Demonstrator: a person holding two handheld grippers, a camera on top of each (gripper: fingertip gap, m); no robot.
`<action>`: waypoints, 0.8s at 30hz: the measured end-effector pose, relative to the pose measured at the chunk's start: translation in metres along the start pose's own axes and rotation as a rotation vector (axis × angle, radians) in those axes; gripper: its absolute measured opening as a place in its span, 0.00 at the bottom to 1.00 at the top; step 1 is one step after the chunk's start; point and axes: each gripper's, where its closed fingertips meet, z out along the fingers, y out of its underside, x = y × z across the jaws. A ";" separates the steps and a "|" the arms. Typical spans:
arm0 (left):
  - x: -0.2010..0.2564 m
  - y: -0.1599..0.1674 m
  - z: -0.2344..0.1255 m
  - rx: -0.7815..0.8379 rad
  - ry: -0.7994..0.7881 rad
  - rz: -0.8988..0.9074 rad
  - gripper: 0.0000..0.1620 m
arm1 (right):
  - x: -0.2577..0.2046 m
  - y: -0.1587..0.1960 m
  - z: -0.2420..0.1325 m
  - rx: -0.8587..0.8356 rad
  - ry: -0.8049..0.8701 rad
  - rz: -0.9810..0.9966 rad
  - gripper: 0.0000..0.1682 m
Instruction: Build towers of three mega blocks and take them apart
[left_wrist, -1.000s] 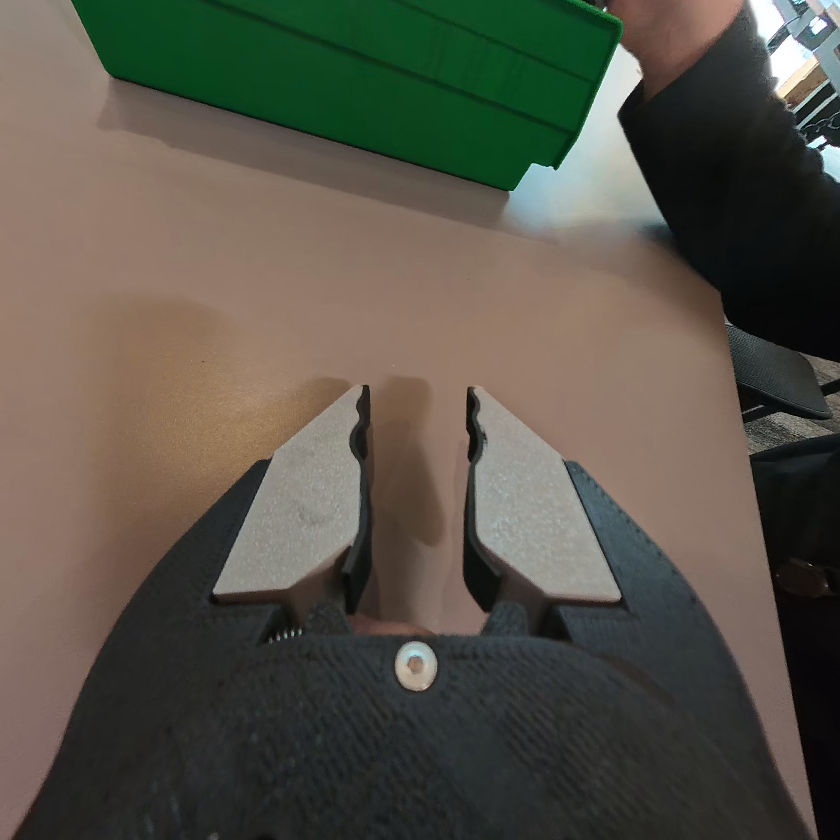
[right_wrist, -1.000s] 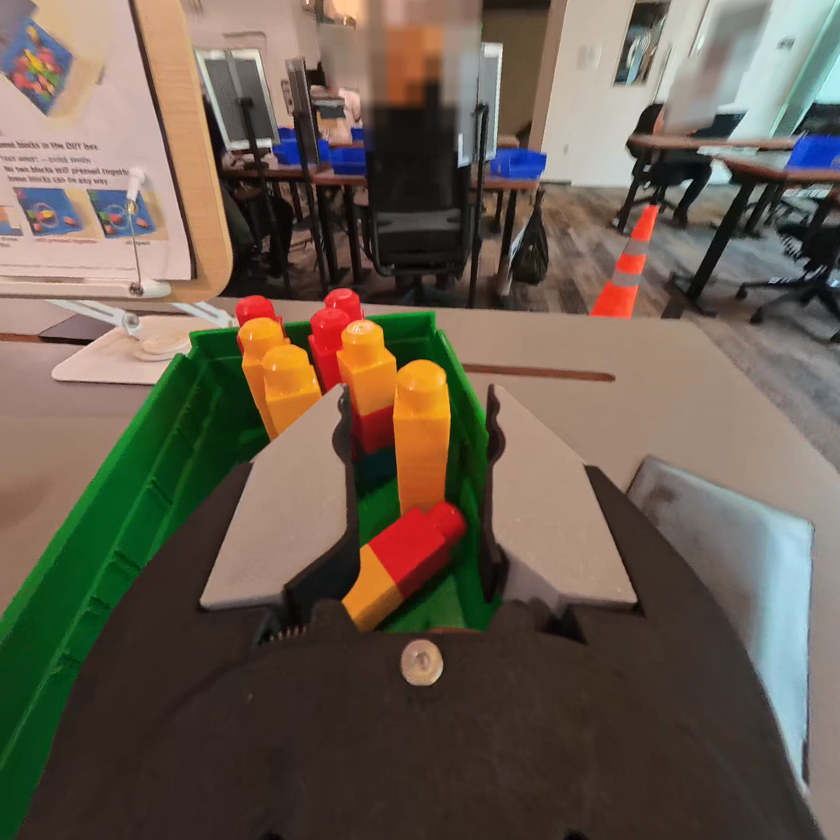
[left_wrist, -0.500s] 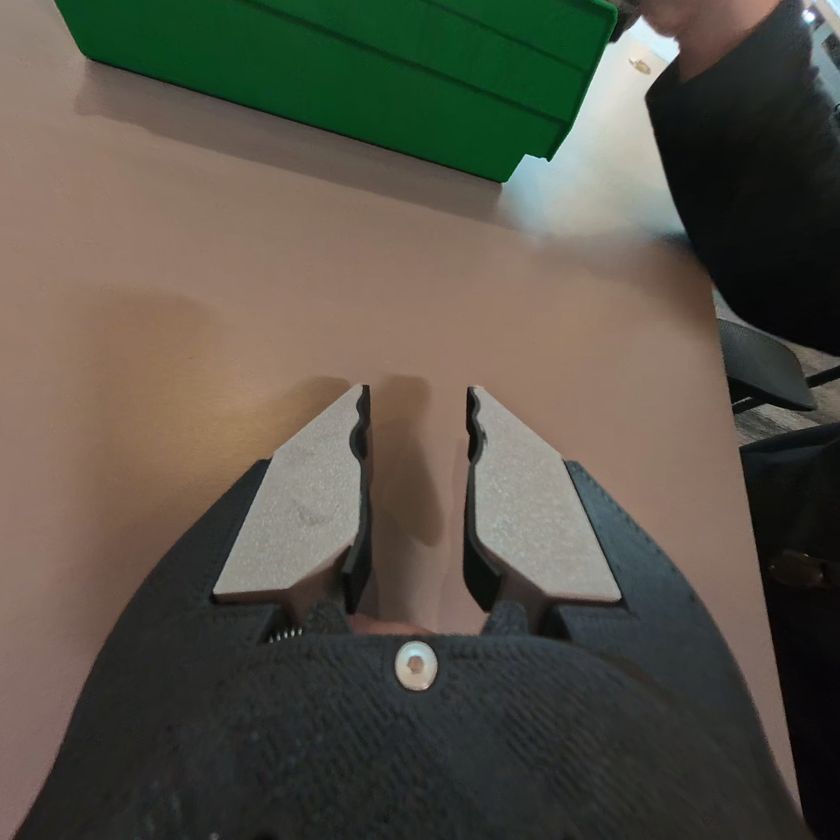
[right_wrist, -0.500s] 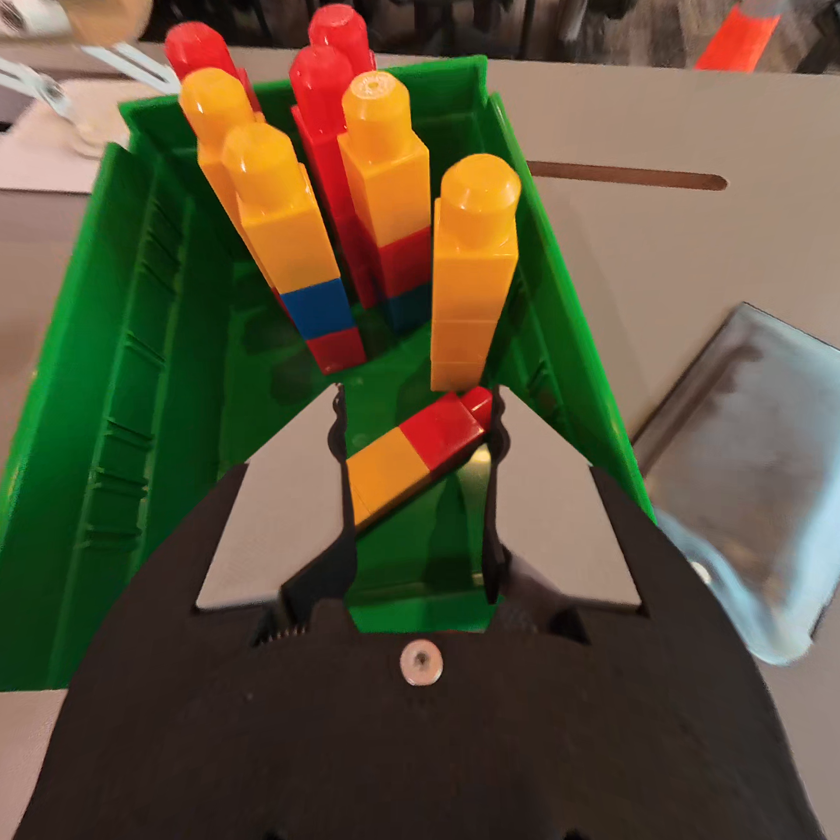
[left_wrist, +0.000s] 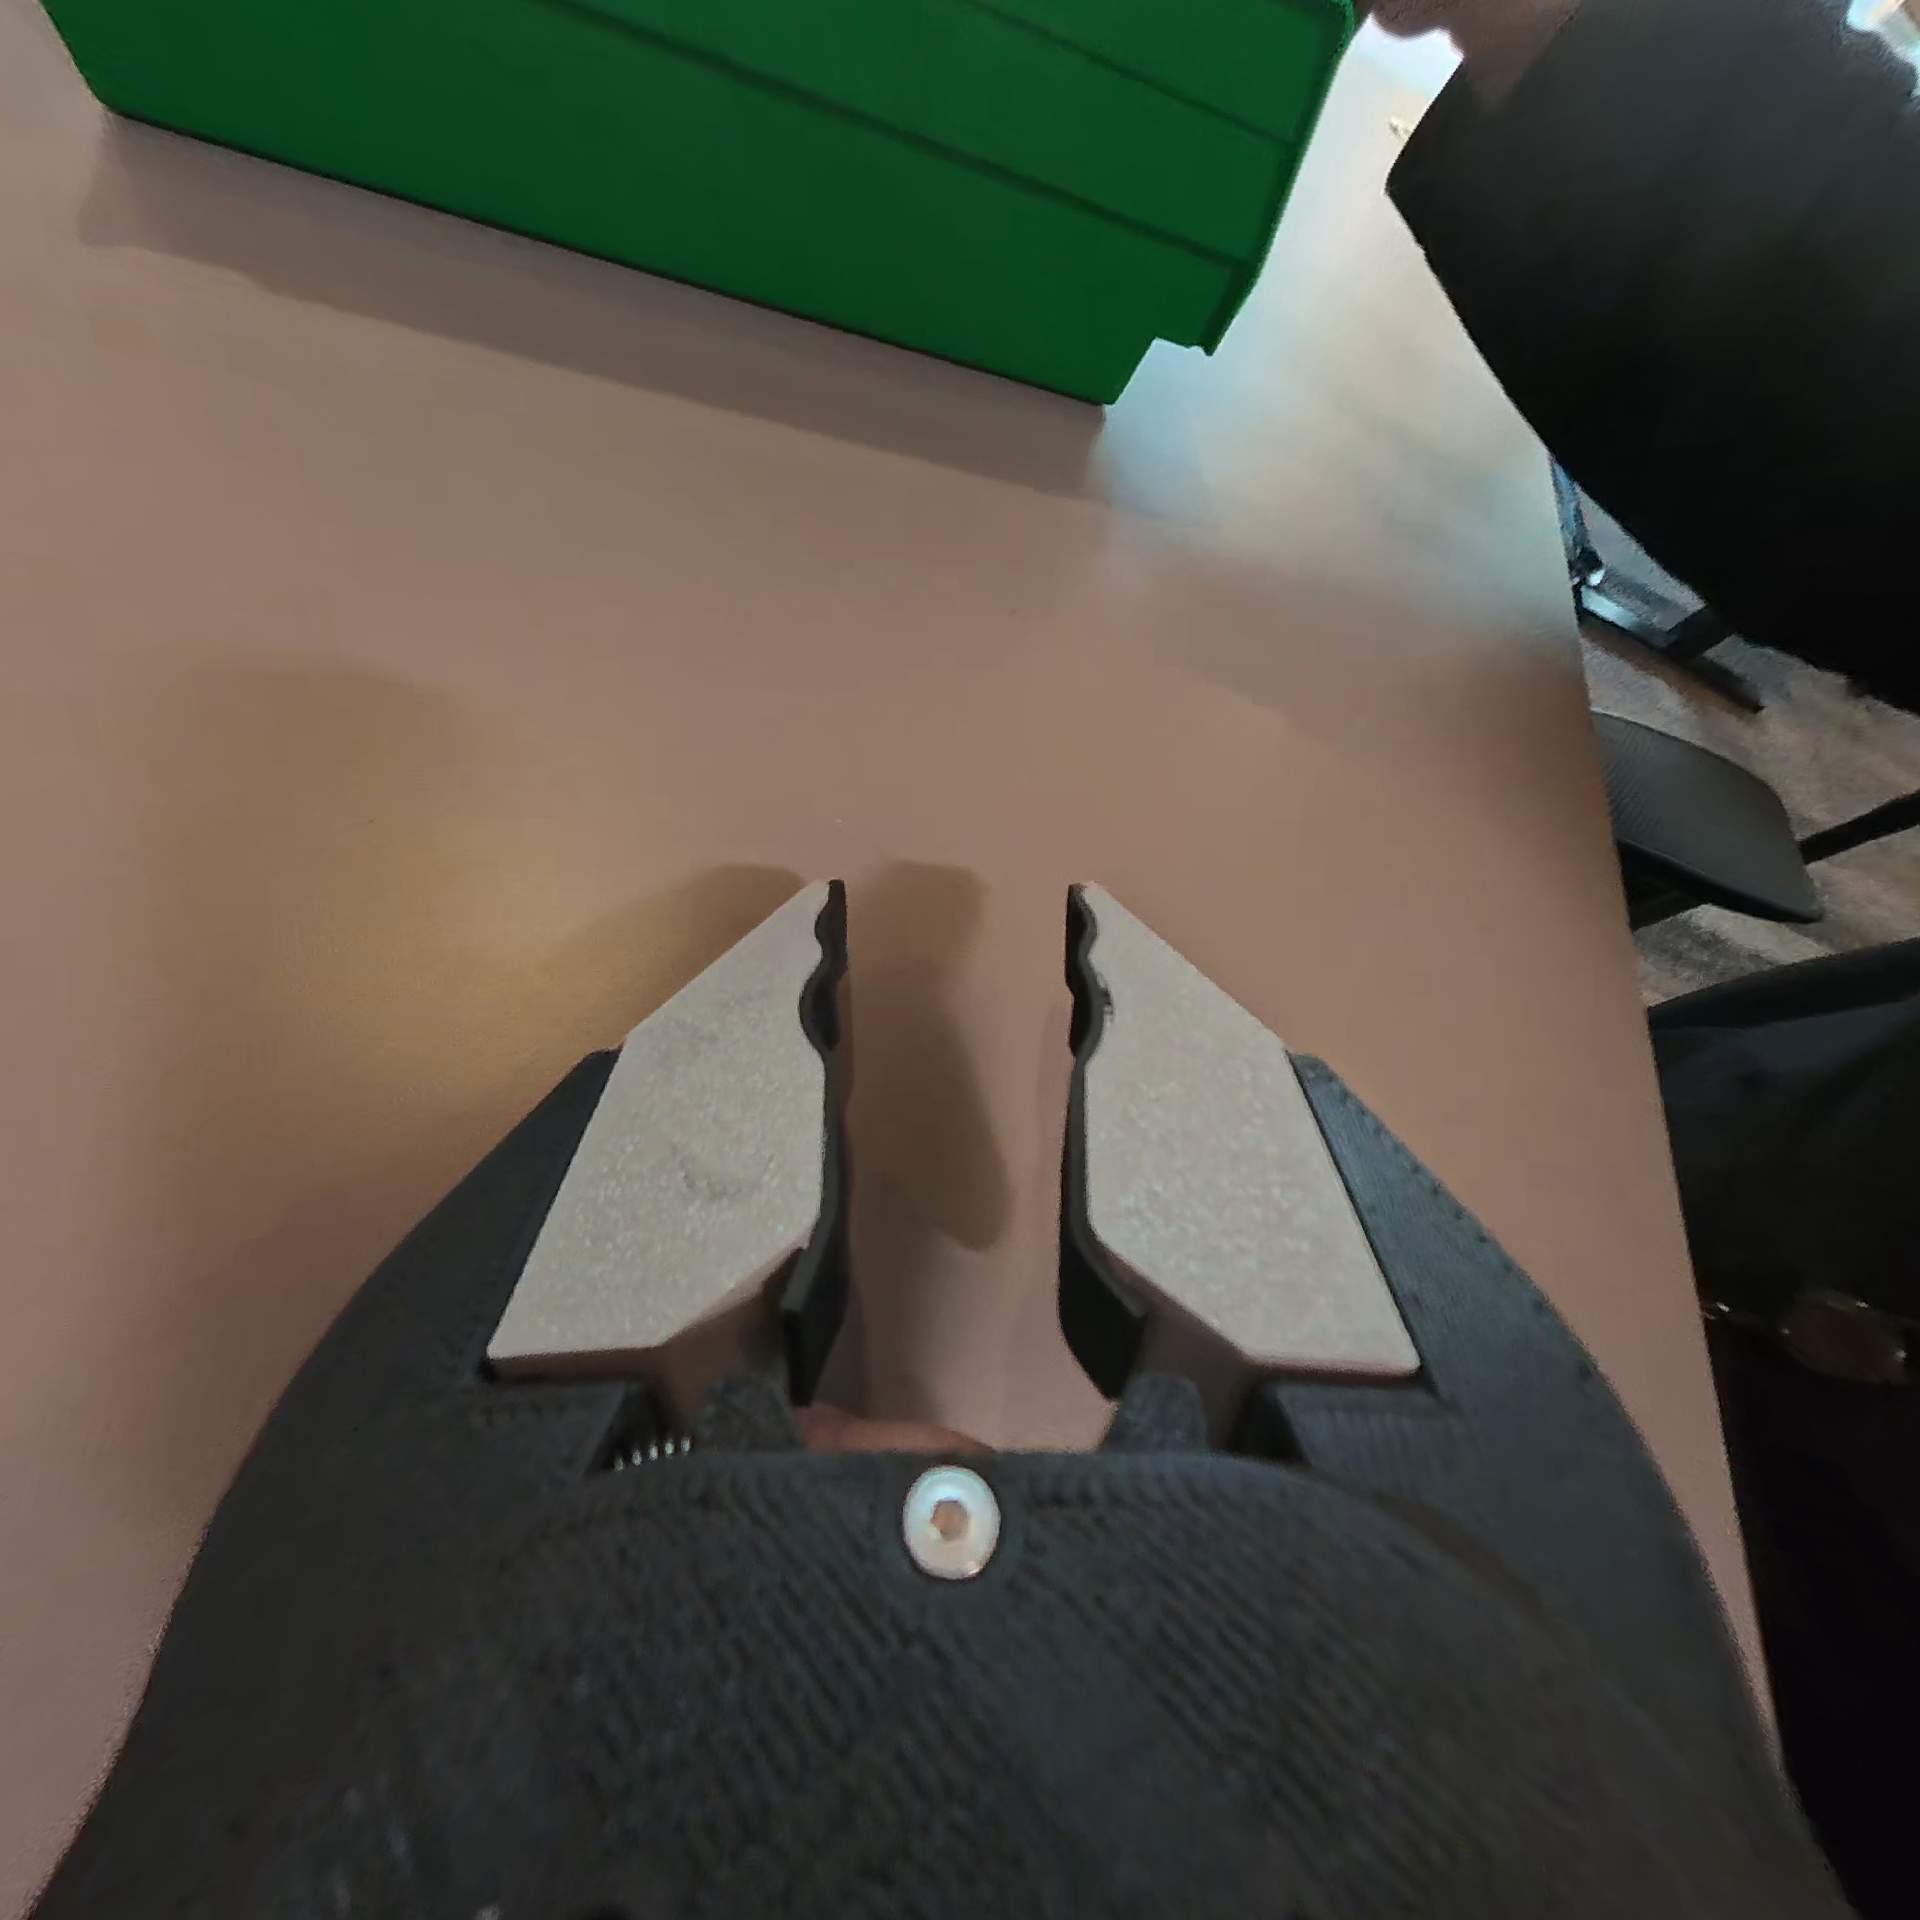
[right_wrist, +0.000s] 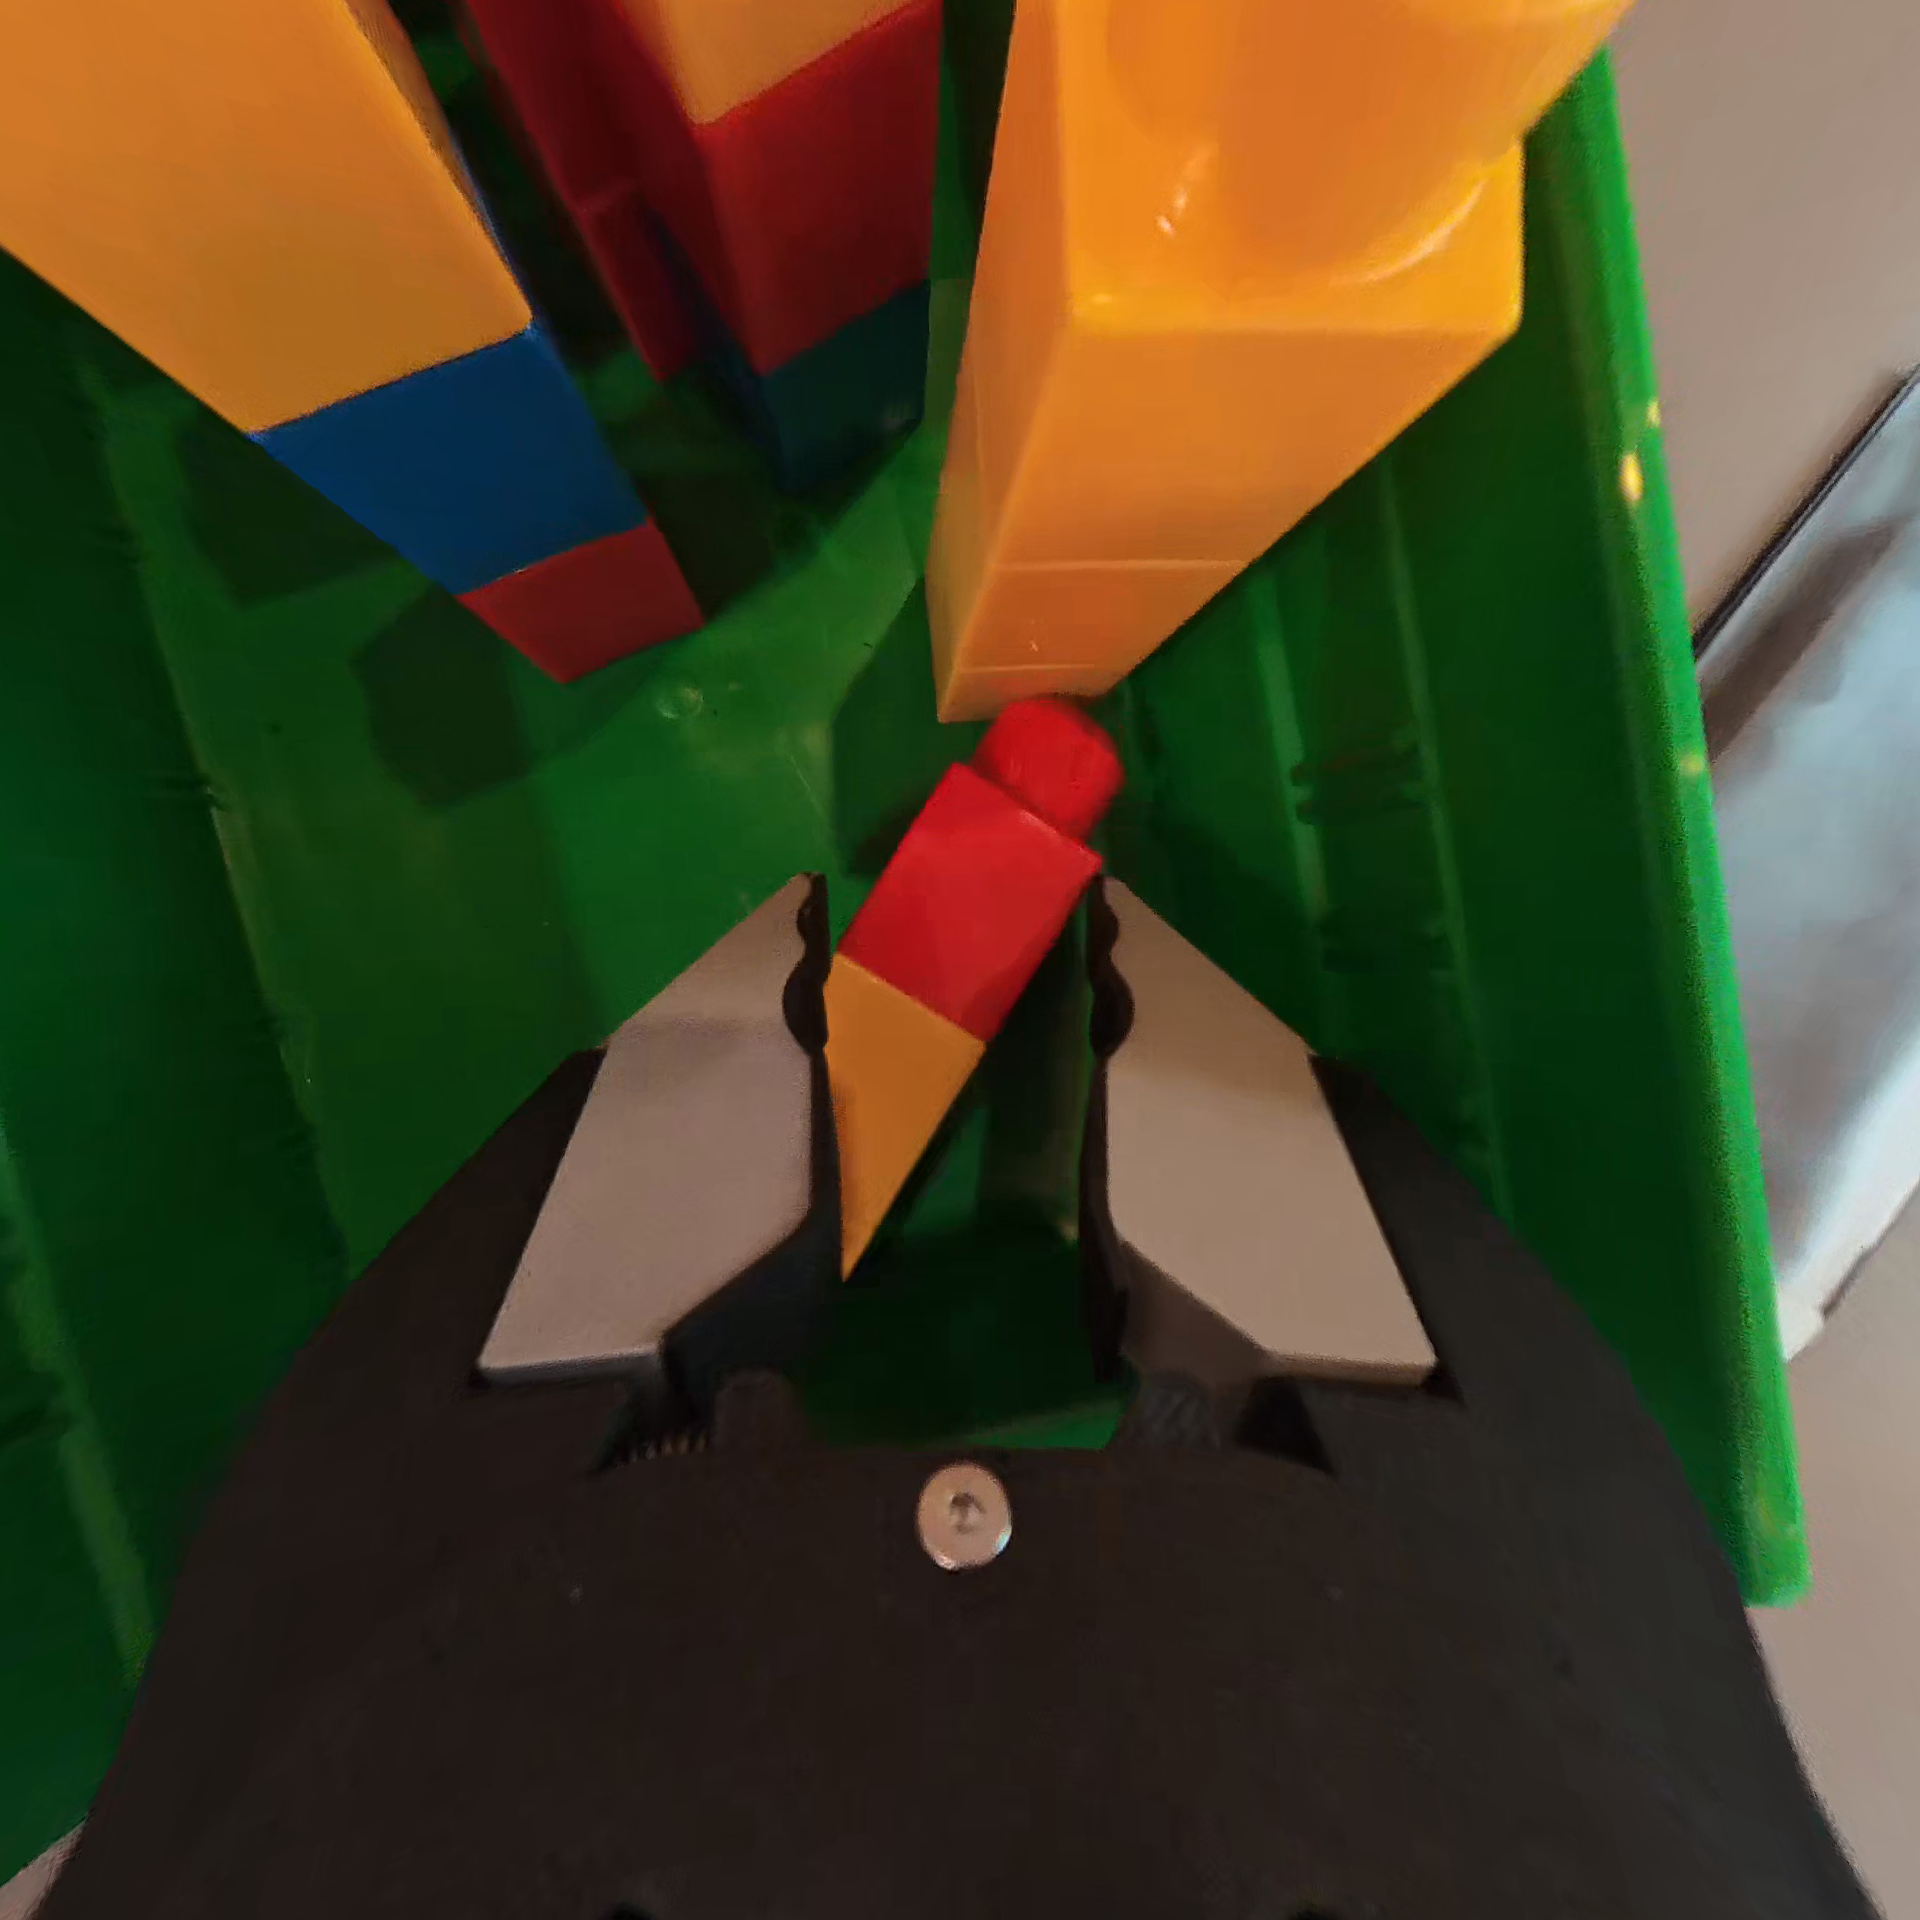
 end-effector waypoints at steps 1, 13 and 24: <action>0.000 -0.001 -0.001 0.007 0.003 -0.008 0.25 | 0.000 0.000 0.000 0.007 -0.021 0.018 0.28; 0.002 0.002 0.002 -0.015 0.002 0.010 0.25 | -0.025 -0.045 -0.080 0.541 -0.155 -0.079 0.19; 0.000 -0.001 -0.001 0.012 0.011 -0.017 0.24 | -0.035 -0.071 -0.069 0.710 -0.122 -0.189 0.19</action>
